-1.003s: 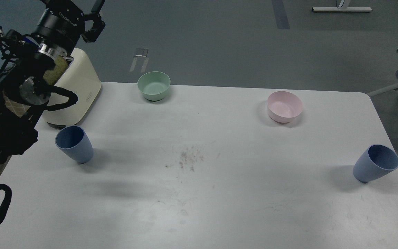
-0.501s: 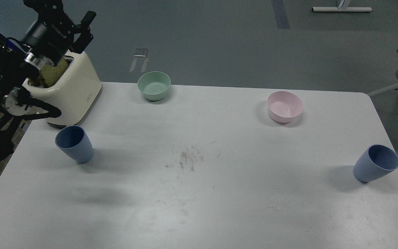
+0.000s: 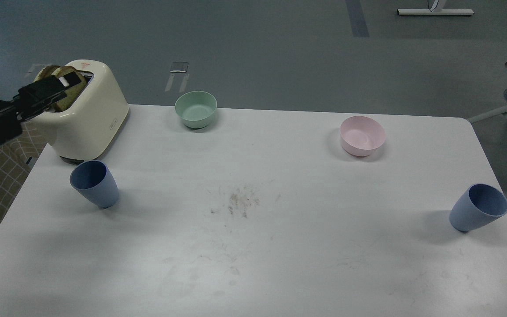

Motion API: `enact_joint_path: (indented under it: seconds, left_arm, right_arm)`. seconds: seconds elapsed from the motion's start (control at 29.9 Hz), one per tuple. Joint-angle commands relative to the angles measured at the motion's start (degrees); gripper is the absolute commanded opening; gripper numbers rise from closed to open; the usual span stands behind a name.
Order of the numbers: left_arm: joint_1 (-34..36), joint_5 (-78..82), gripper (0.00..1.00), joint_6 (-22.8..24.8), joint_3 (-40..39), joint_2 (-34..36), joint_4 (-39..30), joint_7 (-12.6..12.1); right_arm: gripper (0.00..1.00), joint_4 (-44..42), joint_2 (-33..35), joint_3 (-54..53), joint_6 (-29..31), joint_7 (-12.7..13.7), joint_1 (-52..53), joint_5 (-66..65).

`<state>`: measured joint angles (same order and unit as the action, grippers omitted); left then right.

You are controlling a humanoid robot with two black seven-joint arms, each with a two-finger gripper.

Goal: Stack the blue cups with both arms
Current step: 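Lower the left gripper from beside the toaster toward the nearby blue cup, then close the left gripper around the blue cup nearest it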

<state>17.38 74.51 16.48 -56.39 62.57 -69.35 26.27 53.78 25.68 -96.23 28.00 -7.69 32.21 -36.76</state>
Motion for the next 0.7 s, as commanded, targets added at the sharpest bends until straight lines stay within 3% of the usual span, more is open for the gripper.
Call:
enact_joint_path:
  seconds: [0.0,0.2,0.4,0.67]
  left_arm:
    - [-4.9,10.4,0.78,-3.9,0.1,3.3,-1.7,0.4]
    - [-12.2,27.0,0.75,-13.0,0.0,3.8,-3.2,0.5]
    - [-12.5,30.5,0.61,-13.1,1.2,2.0,-2.5,0.4]
    - [-11.5,30.9,0.61,-13.1,4.0,-2.3,-1.3,-0.1]
  right_arm:
    - [1.00,0.1,0.0,-0.6,0.0,-0.1,0.0,0.0]
    - [1.00,0.1,0.0,-0.6,0.0,-0.1,0.0,1.5]
    - [1.00,0.1,0.2,-0.7,0.0,-0.1,-0.2,1.6]
    - [1.00,0.1,0.2,-1.0,0.0,-0.1,-0.7,1.6]
